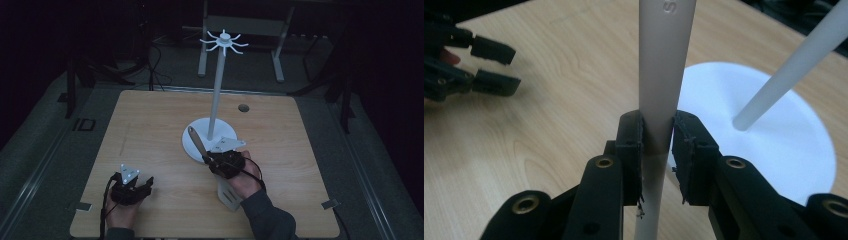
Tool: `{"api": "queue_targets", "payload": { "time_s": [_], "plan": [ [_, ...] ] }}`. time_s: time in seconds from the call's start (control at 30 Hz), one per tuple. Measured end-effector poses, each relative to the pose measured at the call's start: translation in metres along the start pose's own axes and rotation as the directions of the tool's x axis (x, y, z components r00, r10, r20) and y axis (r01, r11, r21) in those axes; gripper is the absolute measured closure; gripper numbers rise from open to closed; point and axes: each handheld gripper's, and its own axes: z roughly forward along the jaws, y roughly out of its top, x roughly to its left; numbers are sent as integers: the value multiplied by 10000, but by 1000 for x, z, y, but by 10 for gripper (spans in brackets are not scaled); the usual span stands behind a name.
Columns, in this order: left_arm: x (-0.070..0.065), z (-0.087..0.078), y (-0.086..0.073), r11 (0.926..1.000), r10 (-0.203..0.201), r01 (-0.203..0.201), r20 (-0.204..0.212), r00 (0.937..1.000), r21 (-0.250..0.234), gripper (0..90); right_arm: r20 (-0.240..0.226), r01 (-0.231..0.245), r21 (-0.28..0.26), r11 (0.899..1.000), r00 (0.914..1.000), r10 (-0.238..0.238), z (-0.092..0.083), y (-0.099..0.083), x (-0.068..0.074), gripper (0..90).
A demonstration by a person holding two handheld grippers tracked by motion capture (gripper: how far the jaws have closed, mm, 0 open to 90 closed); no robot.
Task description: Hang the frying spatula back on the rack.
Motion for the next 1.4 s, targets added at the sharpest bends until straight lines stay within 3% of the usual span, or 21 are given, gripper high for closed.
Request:
{"api": "queue_targets", "payload": {
  "time_s": [0.47,0.87,1.4],
  "plan": [
    [0,0,0,10000,0,0,1,10000,11,418,318,-148,-986,9950,9993,180,-17,0,-9,744],
    [0,0,0,10000,6,-6,2,10000,-9,418,629,-408,-2026,9784,9965,546,-31,-4,-18,745],
    [0,0,0,10000,10,-10,8,10000,14,418,741,-416,-2580,9652,9953,627,-38,-7,-23,745]
  ]
}}
